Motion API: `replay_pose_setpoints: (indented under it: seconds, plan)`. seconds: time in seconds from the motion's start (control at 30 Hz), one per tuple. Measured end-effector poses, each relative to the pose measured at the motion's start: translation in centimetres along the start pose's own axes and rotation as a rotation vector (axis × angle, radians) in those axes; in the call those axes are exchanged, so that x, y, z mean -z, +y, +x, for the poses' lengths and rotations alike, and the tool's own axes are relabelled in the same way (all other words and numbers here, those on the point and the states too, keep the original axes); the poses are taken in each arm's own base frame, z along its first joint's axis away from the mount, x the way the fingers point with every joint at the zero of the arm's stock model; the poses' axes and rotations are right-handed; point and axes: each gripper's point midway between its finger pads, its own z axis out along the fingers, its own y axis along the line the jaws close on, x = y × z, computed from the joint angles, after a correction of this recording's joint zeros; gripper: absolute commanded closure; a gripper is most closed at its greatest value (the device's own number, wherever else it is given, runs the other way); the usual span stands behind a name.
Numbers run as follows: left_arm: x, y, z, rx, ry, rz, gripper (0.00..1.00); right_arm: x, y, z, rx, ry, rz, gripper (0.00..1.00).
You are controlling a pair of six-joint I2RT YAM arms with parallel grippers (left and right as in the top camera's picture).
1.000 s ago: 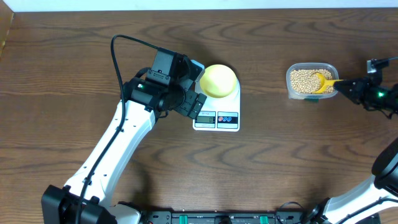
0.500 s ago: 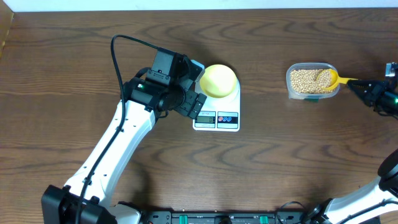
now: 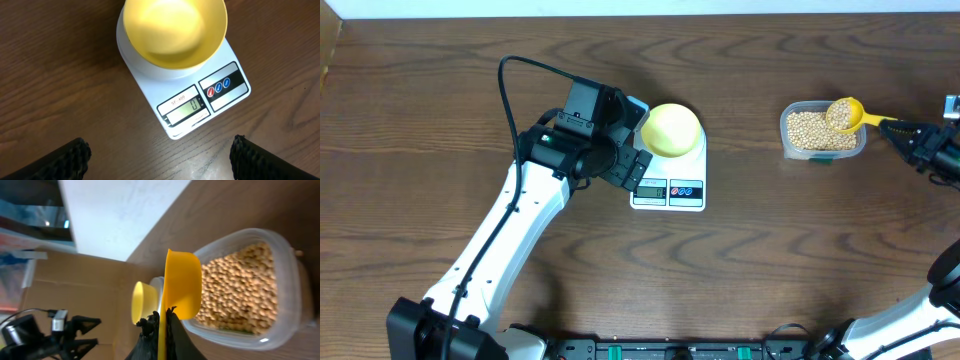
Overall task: Scoop item into bowl and weigh 50g on scale
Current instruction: 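Carry the filled scoop left over the yellow bowl with the right gripper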
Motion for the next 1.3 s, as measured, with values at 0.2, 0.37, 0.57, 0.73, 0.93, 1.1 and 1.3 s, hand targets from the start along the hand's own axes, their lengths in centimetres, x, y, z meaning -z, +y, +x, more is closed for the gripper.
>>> replay_pose_setpoints:
  seconds: [0.2, 0.37, 0.57, 0.73, 0.93, 1.1, 1.3]
  plan:
    - [0.0, 0.0, 0.0, 0.0, 0.0, 0.0, 0.09, -0.7, 1.0, 0.2, 0.004, 0.013, -0.049, 0.98]
    - [0.0, 0.0, 0.0, 0.0, 0.0, 0.0, 0.09, -1.9, 1.8, 0.7, 0.01, 0.041, -0.08, 0.99]
    - [0.0, 0.0, 0.0, 0.0, 0.0, 0.0, 0.09, -2.9, 3.0, 1.2, 0.015, 0.067, -0.135, 0.98]
    - [0.0, 0.0, 0.0, 0.0, 0.0, 0.0, 0.09, -4.0, 3.7, 1.8, 0.019, 0.095, -0.158, 0.98]
    - [0.0, 0.0, 0.0, 0.0, 0.0, 0.0, 0.09, -5.8, 4.7, 2.9, 0.036, 0.148, -0.182, 0.99]
    - [0.0, 0.0, 0.0, 0.0, 0.0, 0.0, 0.09, -7.8, 5.6, 4.2, 0.054, 0.205, -0.204, 0.98]
    - [0.0, 0.0, 0.0, 0.0, 0.0, 0.0, 0.09, -10.1, 6.6, 5.9, 0.076, 0.275, -0.217, 0.98]
